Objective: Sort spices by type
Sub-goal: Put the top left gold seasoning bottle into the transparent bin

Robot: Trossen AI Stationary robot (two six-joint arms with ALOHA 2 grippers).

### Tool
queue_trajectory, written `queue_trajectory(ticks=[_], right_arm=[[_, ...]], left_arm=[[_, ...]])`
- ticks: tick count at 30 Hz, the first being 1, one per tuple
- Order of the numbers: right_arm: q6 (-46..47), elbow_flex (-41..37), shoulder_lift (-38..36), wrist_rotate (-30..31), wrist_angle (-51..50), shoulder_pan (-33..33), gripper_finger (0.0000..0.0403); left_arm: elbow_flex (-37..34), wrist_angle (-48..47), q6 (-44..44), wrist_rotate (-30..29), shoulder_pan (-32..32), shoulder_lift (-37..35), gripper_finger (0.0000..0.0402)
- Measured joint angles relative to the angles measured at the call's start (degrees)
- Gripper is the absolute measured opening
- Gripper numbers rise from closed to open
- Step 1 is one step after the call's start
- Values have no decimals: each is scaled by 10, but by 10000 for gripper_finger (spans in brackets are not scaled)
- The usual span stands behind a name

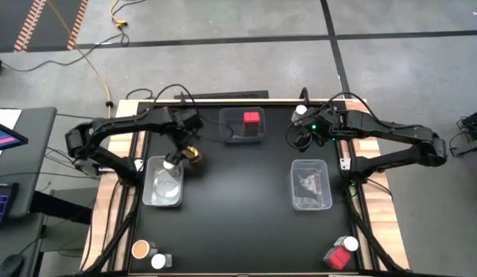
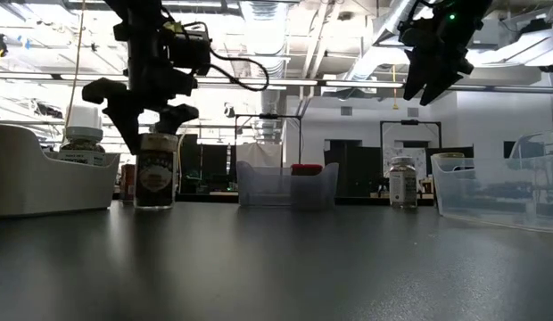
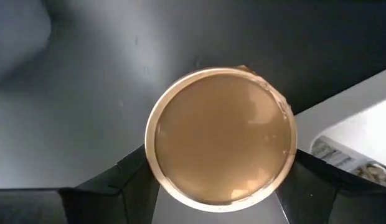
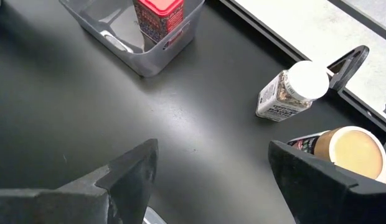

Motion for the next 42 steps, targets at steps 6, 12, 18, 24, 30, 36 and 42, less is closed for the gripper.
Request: queue_trajectory(ticks=[6,12,18,24,30,36,42], right_arm=[[0,0,0,0,0,0,333],[1,0,0,0,0,0,333],[1,0,0,0,0,0,333],[1,0,0,0,0,0,333],[0,0,0,0,-1,0,333],[0,0,0,0,-1,0,333],[0,0,0,0,-1,0,333]], left_arm=[[0,40,48,0,-43,3,259],[0,49,65,-13,-78,3,259],[38,53,47,-22,-97,14,258],[110,28,37,-14,-99,82,257],[167,6,41,-7,-119,150,256],[175,6,55,-6,-141,164,256],[175,6,24,-6,-149,164,259]])
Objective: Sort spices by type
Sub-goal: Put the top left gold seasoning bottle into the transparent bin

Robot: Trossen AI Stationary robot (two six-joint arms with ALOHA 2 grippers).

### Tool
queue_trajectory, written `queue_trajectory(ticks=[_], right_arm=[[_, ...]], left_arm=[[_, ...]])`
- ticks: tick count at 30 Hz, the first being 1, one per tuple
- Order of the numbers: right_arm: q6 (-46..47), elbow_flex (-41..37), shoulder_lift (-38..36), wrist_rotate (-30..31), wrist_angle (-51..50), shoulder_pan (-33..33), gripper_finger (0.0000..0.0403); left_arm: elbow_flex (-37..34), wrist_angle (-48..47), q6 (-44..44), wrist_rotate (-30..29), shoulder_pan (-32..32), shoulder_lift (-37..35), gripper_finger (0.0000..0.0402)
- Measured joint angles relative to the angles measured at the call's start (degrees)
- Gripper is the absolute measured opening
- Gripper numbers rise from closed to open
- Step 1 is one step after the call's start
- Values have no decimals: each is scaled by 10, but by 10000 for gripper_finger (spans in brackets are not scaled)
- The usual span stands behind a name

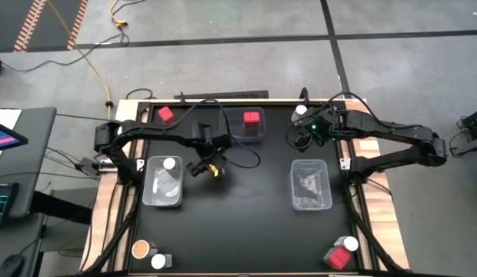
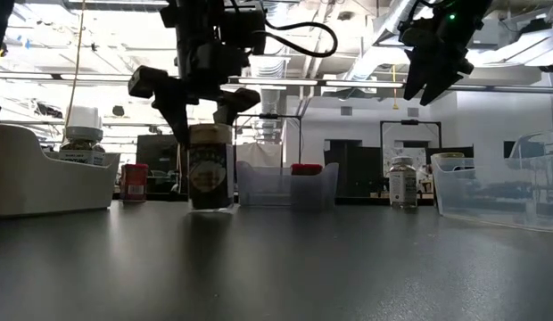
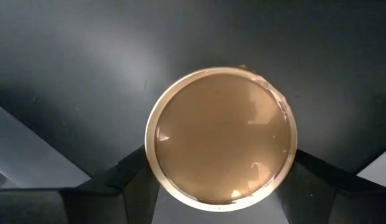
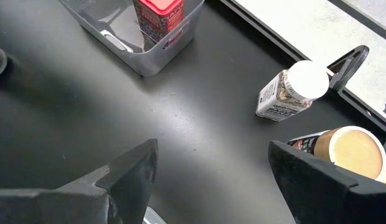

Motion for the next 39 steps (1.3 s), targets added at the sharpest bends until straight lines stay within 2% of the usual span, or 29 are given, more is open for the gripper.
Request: queue_trajectory(ticks=[13,21,27,39], right_arm=[[0,0,0,0,0,0,333],[0,0,0,0,0,0,333],[0,0,0,0,0,0,333],[0,0,0,0,0,0,333]], left_arm=[[0,35,-118,0,-1,0,272],[0,18,-109,1,-5,0,273],[0,1,-98,38,-5,0,273],[0,6,-93,31,-5,0,274]])
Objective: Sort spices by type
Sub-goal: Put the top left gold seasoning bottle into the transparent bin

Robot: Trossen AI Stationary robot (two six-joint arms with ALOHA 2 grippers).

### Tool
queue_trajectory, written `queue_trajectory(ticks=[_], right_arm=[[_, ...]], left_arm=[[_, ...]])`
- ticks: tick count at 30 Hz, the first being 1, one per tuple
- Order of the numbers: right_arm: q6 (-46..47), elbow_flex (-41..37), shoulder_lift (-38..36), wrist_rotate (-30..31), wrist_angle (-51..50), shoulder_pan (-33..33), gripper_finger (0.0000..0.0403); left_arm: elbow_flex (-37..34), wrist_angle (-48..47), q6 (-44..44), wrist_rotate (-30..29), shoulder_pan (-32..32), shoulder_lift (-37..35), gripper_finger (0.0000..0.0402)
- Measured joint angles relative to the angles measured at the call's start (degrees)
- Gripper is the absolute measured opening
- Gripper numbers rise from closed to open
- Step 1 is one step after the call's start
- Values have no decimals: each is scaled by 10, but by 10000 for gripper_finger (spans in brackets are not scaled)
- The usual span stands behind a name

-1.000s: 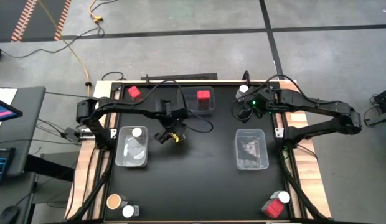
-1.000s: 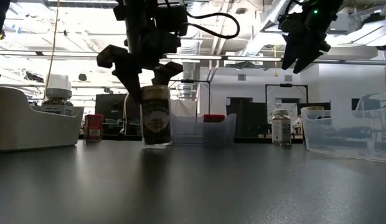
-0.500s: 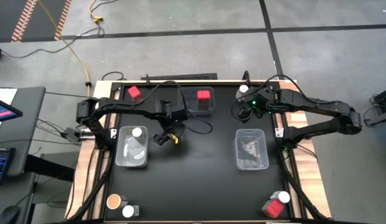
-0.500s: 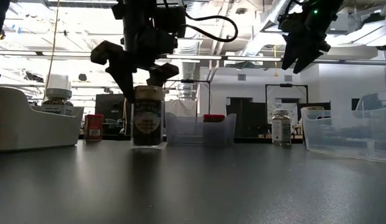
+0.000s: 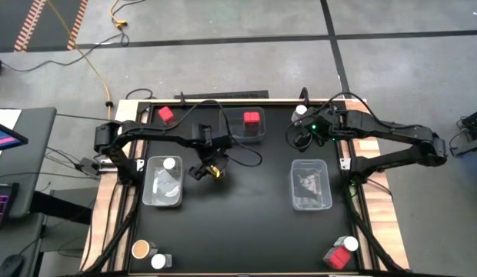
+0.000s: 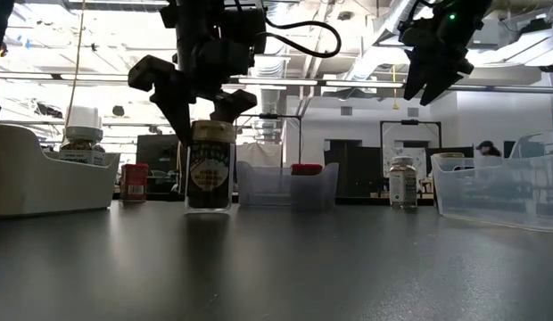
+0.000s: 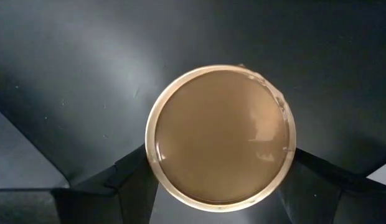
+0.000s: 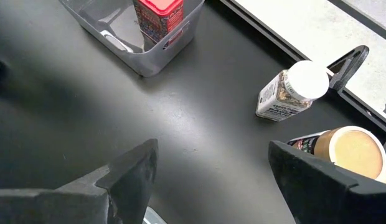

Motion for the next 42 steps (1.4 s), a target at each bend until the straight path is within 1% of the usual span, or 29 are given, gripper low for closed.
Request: queue_trajectory(ticks=[7,12,18,21,28,31,34,39,42], right_arm=[[0,0,0,0,0,0,333],[0,0,0,0,0,0,333],[0,0,0,0,0,0,333],[0,0,0,0,0,0,333],[1,0,0,0,0,0,333],[1,0,2,0,2,0,333],[1,0,7,-2,11,1,333],[-8,0,14,-16,32,5,333],[-41,0,18,-19,46,16,333]], left_arm=[[0,0,0,-5,0,0,274],[0,0,-3,-25,0,0,274],[0,0,-12,-27,0,0,274],[0,-1,-16,-27,0,0,285],[0,1,3,-30,0,-2,331],[0,1,10,-52,0,-2,336],[4,-2,-12,-73,1,-4,335],[30,-20,-62,-73,2,-9,335],[44,-38,-98,-65,1,-11,334]])
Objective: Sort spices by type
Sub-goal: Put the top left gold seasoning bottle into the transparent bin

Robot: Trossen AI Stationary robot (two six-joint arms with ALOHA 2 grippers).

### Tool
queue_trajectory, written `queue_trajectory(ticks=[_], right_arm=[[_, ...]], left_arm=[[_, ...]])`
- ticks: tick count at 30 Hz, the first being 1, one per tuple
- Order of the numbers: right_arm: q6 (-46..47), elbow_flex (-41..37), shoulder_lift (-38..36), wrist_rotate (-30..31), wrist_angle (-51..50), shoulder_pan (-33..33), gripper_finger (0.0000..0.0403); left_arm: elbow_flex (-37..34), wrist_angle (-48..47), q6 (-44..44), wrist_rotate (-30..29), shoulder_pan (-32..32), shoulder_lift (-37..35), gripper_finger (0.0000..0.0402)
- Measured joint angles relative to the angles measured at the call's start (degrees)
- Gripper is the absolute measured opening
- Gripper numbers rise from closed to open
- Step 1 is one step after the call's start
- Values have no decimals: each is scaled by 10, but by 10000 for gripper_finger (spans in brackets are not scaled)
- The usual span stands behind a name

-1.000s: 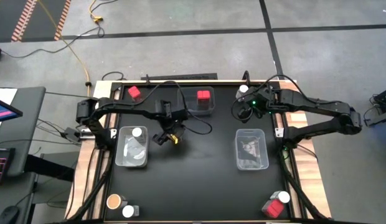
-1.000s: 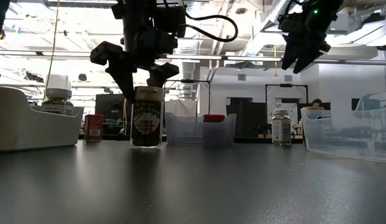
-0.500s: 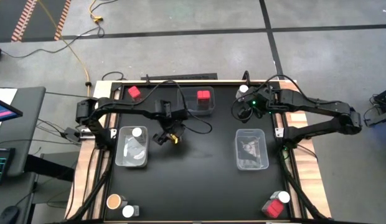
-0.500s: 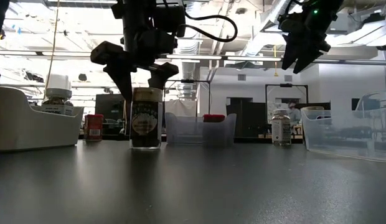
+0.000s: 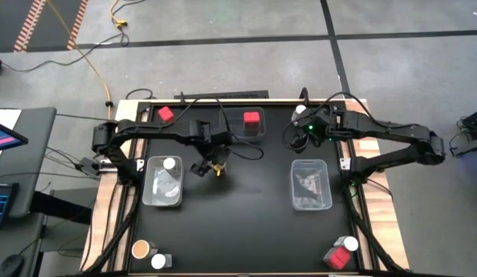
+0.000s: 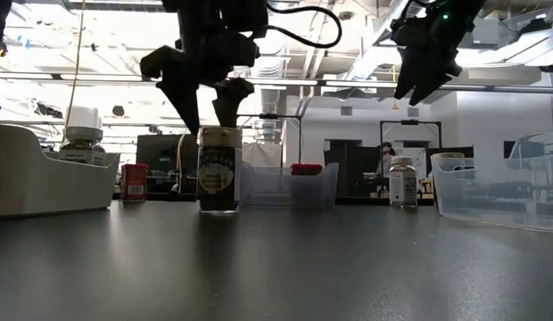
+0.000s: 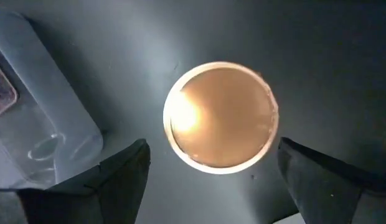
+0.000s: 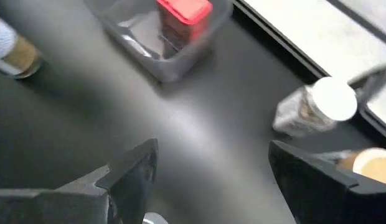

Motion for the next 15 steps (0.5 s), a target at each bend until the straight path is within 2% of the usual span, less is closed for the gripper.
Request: queue_trajectory(ticks=[4,11,15], right_arm=[[-45,0,3,-30,33,15,333],[-97,0,3,-89,118,33,333],[-101,0,3,-95,158,41,333]], left_arm=[[4,-12,-48,26,-2,-5,335],[4,-46,-119,27,-16,-10,334],[3,-65,-171,29,-31,-20,333]])
